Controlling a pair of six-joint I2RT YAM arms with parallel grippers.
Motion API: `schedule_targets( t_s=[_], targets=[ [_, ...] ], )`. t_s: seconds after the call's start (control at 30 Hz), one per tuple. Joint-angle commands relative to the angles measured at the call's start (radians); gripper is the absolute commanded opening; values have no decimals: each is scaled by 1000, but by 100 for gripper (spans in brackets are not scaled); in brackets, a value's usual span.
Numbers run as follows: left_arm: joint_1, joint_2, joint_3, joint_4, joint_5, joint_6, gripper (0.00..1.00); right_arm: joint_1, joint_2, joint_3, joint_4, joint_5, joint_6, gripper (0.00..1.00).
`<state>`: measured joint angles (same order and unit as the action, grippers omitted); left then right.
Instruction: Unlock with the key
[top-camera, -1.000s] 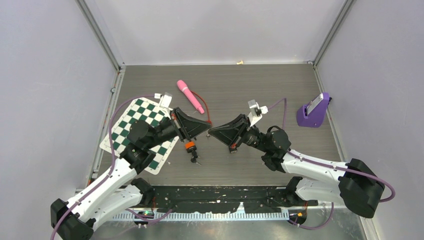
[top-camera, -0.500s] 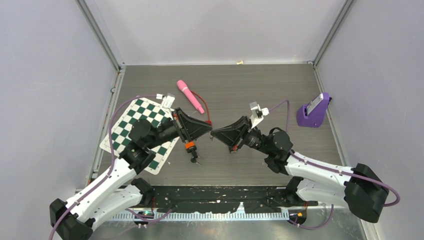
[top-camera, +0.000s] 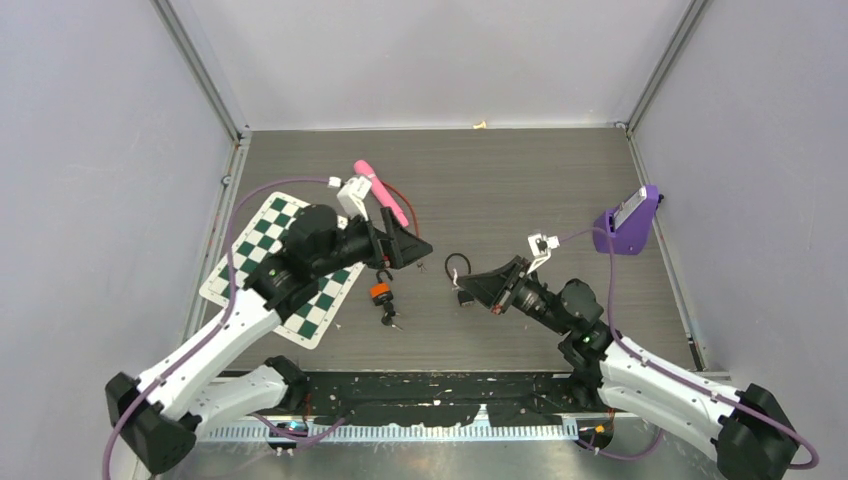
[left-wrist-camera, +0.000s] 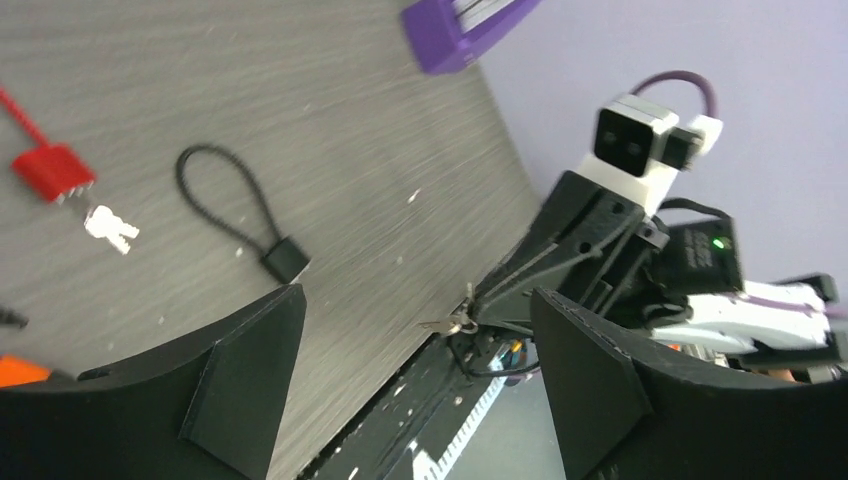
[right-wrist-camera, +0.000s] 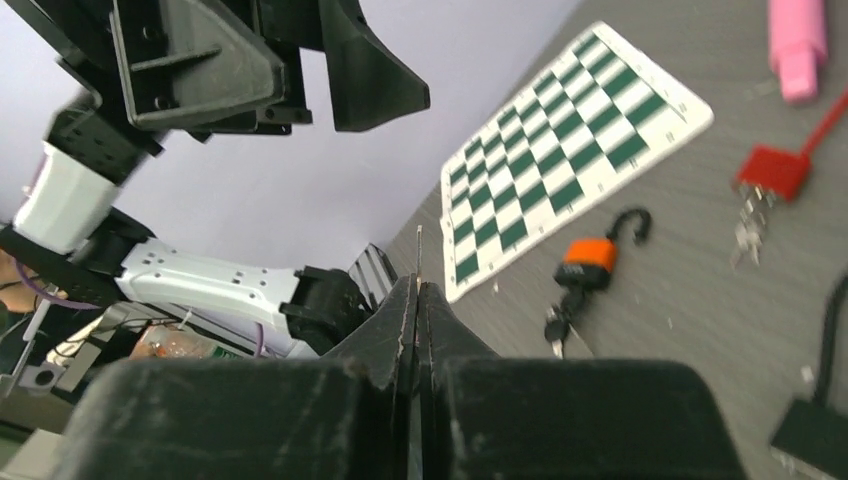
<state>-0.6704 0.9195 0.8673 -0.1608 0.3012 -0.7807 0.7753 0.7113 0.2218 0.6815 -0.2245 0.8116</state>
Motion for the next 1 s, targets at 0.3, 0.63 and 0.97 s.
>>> schedule_targets(
  t_s=[0.3, 0.63, 0.97],
  targets=[
    [-114, 480, 232, -374, -77, -145, 94, -29, -271, -200, -302, 181, 194, 5],
    [-152, 867, 453, -484, -44, -210, 81, -35, -417, -208, -525, 323, 181, 5],
    [-164, 1118, 678, -630, -144, -244, 70, -36, -394, -218, -513, 323, 166, 5]
  ],
)
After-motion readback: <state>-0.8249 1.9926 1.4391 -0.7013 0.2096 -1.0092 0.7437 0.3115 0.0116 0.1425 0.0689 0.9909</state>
